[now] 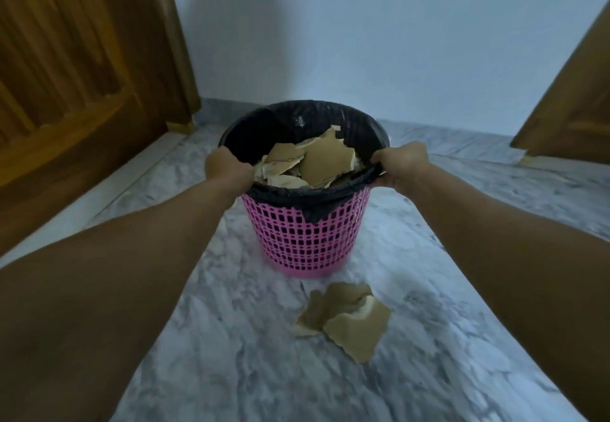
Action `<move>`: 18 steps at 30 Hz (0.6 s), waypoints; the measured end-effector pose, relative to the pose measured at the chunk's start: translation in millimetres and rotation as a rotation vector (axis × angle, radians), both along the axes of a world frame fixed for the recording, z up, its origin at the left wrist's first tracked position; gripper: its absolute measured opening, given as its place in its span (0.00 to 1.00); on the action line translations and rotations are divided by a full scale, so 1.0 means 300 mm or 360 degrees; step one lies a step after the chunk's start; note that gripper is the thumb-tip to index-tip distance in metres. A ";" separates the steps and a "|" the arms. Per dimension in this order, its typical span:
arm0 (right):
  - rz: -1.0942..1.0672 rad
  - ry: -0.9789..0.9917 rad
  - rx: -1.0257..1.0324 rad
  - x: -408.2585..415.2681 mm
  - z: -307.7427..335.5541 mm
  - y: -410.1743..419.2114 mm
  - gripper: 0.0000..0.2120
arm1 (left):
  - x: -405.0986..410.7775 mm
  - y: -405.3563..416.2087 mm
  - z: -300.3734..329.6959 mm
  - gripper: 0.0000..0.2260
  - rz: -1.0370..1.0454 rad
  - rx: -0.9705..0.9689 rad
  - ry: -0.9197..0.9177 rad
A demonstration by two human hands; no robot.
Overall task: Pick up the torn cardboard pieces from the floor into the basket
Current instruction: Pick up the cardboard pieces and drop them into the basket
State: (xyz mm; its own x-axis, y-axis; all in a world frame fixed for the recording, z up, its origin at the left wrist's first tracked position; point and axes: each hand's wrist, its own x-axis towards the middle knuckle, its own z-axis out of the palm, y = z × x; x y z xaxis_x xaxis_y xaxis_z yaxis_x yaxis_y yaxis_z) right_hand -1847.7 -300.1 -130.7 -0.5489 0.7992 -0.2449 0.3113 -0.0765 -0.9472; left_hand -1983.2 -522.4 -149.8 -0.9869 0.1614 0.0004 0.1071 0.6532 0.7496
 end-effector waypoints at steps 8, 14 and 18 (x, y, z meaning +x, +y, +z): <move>0.0042 0.0146 -0.0223 0.099 -0.073 0.082 0.11 | 0.021 0.053 -0.065 0.25 -0.0145 0.0203 0.0127; 0.0140 -0.0127 -0.0350 0.194 -0.169 0.113 0.15 | 0.094 0.037 -0.210 0.31 0.0167 0.0598 -0.0251; 0.0393 -0.0419 -0.0276 0.243 -0.274 0.114 0.13 | 0.154 0.048 -0.302 0.22 0.0259 0.0525 -0.0404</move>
